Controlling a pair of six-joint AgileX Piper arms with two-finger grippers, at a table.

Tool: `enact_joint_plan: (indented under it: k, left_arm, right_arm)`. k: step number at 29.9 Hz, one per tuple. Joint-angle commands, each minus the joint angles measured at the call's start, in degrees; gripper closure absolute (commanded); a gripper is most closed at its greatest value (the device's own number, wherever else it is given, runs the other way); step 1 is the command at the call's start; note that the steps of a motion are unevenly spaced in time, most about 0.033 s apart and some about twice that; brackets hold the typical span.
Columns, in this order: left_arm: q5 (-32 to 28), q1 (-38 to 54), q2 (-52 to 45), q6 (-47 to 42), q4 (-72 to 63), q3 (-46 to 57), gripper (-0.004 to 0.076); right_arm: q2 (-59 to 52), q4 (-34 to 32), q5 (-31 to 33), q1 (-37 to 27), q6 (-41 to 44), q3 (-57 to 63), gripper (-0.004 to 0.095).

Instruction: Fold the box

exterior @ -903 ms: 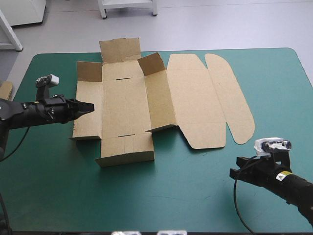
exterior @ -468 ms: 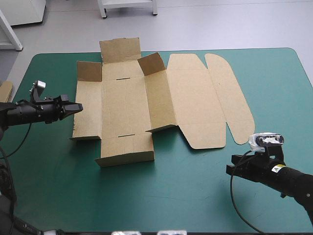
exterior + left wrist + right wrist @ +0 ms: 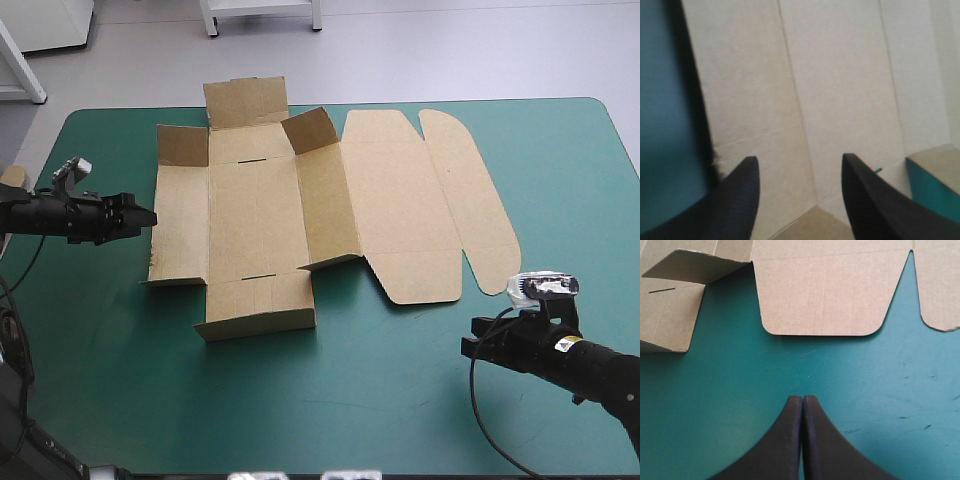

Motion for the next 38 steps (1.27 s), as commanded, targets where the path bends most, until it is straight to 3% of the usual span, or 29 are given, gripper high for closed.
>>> enact_joint_plan:
  k: [1, 15, 27, 38]
  left_arm:
    - [5.63, 0.13, -2.43, -2.55, 4.3, -2.82, 0.0311]
    - [5.63, 0.13, 5.95, 0.04, 3.11, -2.93, 0.0311]
    - [5.63, -0.09, 9.59, 4.69, -7.15, -2.93, 0.0311]
    - [5.63, -5.25, 12.48, 5.57, -6.95, -2.93, 0.0343]
  right_arm:
    - [0.12, 1.89, -1.7, -0.31, -0.7, -1.96, 0.0921]
    - [0.12, 1.89, -0.73, -0.31, -0.42, -1.96, 0.0921]
    - [0.21, 1.89, -0.94, -0.31, 0.16, -1.96, 0.0921]
    - [0.21, 1.89, -1.05, -0.31, 1.04, -1.96, 0.0921]
